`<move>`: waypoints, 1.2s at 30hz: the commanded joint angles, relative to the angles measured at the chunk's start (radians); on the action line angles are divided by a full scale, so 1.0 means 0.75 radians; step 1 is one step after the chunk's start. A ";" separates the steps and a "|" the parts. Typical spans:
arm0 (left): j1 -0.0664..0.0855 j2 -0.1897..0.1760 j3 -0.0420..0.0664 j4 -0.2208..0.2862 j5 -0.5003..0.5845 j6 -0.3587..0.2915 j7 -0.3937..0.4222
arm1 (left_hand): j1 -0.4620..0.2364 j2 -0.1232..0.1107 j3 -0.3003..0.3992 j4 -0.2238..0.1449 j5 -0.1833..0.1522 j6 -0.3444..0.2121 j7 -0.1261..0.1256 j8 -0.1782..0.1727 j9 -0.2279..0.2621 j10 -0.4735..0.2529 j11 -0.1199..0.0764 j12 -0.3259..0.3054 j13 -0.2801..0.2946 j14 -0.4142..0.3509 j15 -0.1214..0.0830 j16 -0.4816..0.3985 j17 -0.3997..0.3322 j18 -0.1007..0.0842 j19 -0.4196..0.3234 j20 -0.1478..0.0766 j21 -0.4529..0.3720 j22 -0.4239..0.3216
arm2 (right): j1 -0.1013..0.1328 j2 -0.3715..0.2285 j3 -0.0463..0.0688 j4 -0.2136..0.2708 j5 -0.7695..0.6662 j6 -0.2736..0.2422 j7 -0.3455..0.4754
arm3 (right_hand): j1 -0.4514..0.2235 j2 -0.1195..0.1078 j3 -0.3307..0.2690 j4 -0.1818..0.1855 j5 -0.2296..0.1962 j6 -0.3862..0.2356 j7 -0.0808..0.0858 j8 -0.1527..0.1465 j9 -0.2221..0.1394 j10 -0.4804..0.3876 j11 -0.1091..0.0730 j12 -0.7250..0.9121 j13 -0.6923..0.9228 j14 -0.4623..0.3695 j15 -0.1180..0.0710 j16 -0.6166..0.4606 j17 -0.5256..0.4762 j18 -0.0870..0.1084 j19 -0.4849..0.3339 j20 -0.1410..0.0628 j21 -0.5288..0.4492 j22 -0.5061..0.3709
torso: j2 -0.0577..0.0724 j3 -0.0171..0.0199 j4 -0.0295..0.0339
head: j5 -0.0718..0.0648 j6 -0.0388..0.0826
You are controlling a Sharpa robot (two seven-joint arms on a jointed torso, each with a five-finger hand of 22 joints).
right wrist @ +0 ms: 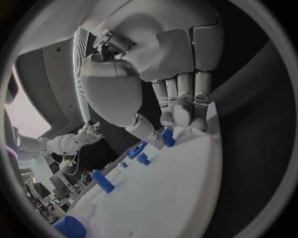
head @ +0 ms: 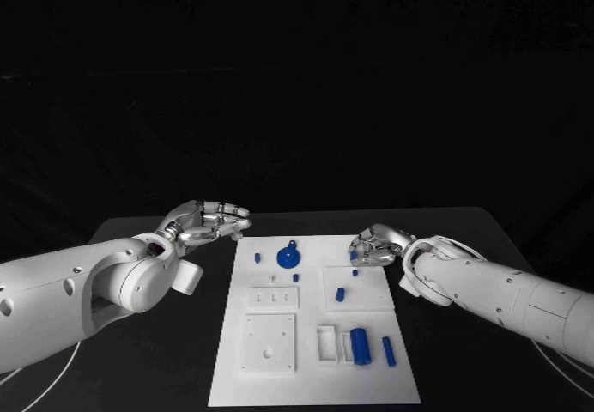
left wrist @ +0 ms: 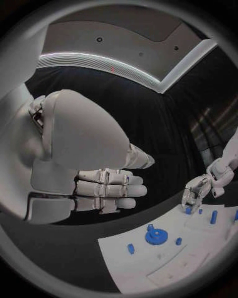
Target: Assemble the parts on the task board
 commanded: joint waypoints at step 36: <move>0.037 0.034 0.004 -0.029 -0.213 0.074 -0.399 | -0.414 0.014 -0.034 0.007 -0.073 0.129 -0.057 0.030 0.019 0.118 -0.060 0.045 0.047 0.042 -0.030 0.050 0.099 0.006 0.017 -0.033 0.033 0.015 | 0.144 -0.077 0.000 0.238 -0.130 -0.034 -0.145 | -0.100 -0.009 0.046 0.006 0.029 0.076 0.008 0.033 0.052 0.030 -0.026 -0.005 -0.003 0.021 -0.027 0.019 0.029 0.039 0.040 -0.018 0.018 0.023 | -0.021 -0.0026 -0.0153 | 0.005 0.030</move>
